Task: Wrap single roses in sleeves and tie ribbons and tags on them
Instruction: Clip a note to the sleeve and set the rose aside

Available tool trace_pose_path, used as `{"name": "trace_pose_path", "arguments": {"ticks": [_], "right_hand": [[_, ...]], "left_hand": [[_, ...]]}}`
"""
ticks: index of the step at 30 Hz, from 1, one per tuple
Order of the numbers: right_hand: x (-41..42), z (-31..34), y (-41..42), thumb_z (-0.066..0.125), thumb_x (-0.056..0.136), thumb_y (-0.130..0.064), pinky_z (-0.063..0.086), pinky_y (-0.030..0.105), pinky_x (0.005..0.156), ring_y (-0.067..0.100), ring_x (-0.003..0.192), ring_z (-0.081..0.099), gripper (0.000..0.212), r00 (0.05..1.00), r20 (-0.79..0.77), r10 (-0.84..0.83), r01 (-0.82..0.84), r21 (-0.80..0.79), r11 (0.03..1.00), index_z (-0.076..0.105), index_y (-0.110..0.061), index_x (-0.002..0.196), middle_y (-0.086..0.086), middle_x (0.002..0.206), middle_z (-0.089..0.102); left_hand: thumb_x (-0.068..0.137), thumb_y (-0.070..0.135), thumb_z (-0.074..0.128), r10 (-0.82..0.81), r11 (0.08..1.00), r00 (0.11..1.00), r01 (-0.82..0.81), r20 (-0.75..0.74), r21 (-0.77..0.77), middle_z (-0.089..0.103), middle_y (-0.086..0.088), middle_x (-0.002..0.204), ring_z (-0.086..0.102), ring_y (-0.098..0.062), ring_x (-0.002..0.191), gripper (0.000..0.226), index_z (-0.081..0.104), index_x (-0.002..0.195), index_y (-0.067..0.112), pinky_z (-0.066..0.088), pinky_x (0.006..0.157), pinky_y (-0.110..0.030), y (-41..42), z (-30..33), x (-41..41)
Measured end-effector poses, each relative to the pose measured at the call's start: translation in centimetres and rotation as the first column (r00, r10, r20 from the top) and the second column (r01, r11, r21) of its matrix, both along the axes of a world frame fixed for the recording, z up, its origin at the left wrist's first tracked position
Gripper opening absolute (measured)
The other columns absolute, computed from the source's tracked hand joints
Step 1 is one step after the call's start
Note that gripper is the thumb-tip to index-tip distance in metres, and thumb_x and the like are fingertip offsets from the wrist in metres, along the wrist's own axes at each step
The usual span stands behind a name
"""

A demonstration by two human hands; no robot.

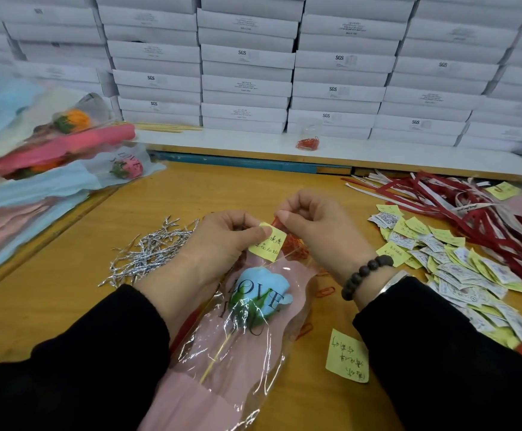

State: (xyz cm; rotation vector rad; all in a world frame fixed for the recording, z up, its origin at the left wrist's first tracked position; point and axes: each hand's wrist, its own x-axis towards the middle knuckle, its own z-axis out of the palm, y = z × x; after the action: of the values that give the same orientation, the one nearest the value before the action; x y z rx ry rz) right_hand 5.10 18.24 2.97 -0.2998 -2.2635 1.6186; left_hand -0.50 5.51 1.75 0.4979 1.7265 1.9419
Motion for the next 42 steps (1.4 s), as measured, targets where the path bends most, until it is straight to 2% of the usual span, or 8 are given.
{"name": "trace_pose_path", "arguments": {"ticks": [10,13,18,22,25,28,31,42], "right_hand": [[-0.3,-0.4,0.5,0.054,0.092,-0.016,0.049,0.013,0.054,0.0,0.052,0.052,0.014,0.993,-0.089,-0.076,0.092,0.192,0.977,0.057,-0.025,0.082,-0.006,0.06,0.056],[-0.3,-0.4,0.6,0.059,0.089,-0.016,0.051,0.019,0.056,0.005,0.052,0.054,0.009,0.994,-0.082,-0.075,0.087,0.151,0.985,0.055,-0.02,0.083,-0.003,0.059,0.057],[0.0,0.0,0.8,0.064,0.086,-0.015,0.048,0.015,0.053,0.005,0.051,0.052,0.013,0.998,-0.053,-0.041,0.05,0.182,0.982,0.062,-0.013,0.074,-0.002,0.059,0.056],[0.1,0.1,0.9,0.058,0.09,-0.018,0.043,0.009,0.044,-0.005,0.046,0.053,0.015,1.0,-0.006,-0.001,0.002,0.214,0.977,0.067,-0.008,0.082,-0.005,0.06,0.055],[-0.1,0.0,0.9,0.054,0.092,-0.016,0.04,0.005,0.045,-0.011,0.052,0.053,0.015,1.0,-0.015,-0.013,0.017,0.252,0.967,0.065,-0.016,0.083,-0.01,0.065,0.054],[-0.4,-0.3,1.1,0.057,0.09,-0.011,0.047,0.014,0.062,0.007,0.074,0.058,0.018,0.994,-0.082,-0.068,0.09,0.307,0.947,0.054,-0.024,0.078,-0.003,0.078,0.057],[-0.4,-0.4,1.1,0.065,0.084,-0.01,0.049,0.024,0.066,0.017,0.077,0.059,0.02,0.989,-0.12,-0.084,0.116,0.292,0.949,0.054,-0.022,0.073,0.002,0.078,0.06],[-0.1,-0.1,0.9,0.062,0.086,-0.008,0.051,0.013,0.062,-0.002,0.059,0.057,0.017,0.986,-0.164,0.019,0.023,0.251,0.968,0.059,-0.02,0.074,-0.004,0.066,0.06]], "left_hand": [[0.082,-0.001,0.063,-0.01,1.0,1.0,0.01,0.011,0.02,0.066,-0.006,0.055,0.063,-0.013,0.045,0.014,0.06,0.069,0.003,0.045,0.041,-0.016,0.2,-0.1,-0.1],[0.082,0.001,0.064,-0.005,1.0,1.0,0.005,0.002,0.006,0.066,-0.007,0.058,0.063,-0.013,0.047,0.016,0.061,0.067,0.005,0.046,0.042,-0.017,0.2,-0.2,-0.2],[0.082,0.001,0.064,0.006,1.0,1.0,-0.006,-0.007,0.008,0.064,-0.006,0.058,0.059,-0.012,0.046,0.023,0.061,0.061,0.009,0.046,0.042,-0.017,0.2,-0.4,-0.3],[0.081,0.002,0.065,0.003,1.0,1.0,-0.003,-0.012,-0.002,0.065,-0.007,0.06,0.059,-0.012,0.046,0.02,0.061,0.063,0.008,0.046,0.043,-0.018,0.2,-0.4,-0.3],[0.081,0.001,0.064,0.003,1.0,1.0,-0.003,-0.005,-0.001,0.066,-0.007,0.059,0.061,-0.012,0.046,0.015,0.061,0.067,0.005,0.045,0.042,-0.017,0.3,-0.4,-0.3],[0.082,-0.001,0.063,-0.015,1.0,1.0,0.015,0.008,0.02,0.065,-0.005,0.055,0.061,-0.012,0.043,0.014,0.058,0.07,0.003,0.044,0.039,-0.015,0.3,-0.2,-0.1],[0.082,0.0,0.062,-0.025,1.0,1.0,0.025,0.002,0.017,0.065,-0.005,0.055,0.062,-0.012,0.043,0.014,0.059,0.07,0.003,0.044,0.039,-0.015,0.2,-0.2,0.0],[0.081,0.002,0.065,-0.01,1.0,1.0,0.01,-0.017,-0.019,0.065,-0.008,0.062,0.059,-0.012,0.049,0.016,0.062,0.066,0.007,0.046,0.044,-0.017,0.2,-0.4,-0.3]]}}
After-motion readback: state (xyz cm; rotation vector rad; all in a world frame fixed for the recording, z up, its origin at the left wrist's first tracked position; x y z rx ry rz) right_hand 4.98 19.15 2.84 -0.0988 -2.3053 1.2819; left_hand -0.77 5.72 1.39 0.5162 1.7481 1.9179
